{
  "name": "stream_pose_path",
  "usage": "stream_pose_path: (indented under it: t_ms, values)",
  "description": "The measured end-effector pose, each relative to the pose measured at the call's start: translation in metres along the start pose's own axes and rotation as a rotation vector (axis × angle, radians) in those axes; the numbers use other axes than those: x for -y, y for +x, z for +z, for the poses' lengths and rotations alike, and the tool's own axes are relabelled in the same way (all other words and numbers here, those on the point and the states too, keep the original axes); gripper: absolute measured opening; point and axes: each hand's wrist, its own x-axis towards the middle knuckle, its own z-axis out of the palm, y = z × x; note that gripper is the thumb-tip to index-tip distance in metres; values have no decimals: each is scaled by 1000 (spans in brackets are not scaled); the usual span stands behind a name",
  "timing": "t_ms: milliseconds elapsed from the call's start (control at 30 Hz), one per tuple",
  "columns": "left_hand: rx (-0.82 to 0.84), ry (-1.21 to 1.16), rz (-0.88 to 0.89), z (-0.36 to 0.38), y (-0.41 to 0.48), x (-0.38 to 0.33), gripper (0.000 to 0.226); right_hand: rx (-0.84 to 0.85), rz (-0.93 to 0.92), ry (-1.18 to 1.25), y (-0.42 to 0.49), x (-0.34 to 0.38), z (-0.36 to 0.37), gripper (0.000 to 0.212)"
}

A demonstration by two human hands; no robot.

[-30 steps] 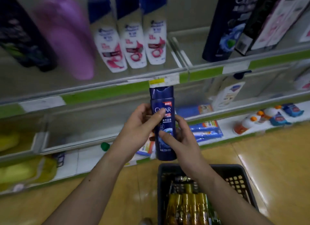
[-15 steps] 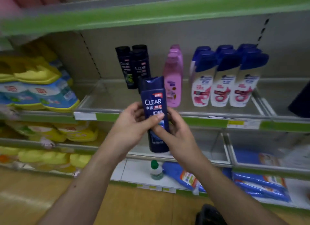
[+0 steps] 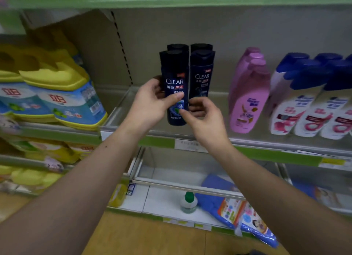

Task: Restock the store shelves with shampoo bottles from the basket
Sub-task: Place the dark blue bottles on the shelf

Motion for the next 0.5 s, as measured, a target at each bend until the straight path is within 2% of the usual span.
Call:
stream_pose_path:
  t_ms: [300, 500]
  values:
    - [2, 92, 46, -4, 36, 33, 30, -119, 4, -207, 28, -7, 33, 20]
    - [25, 221, 54, -7, 37, 47, 45, -165, 10, -242, 28, -12, 37, 23]
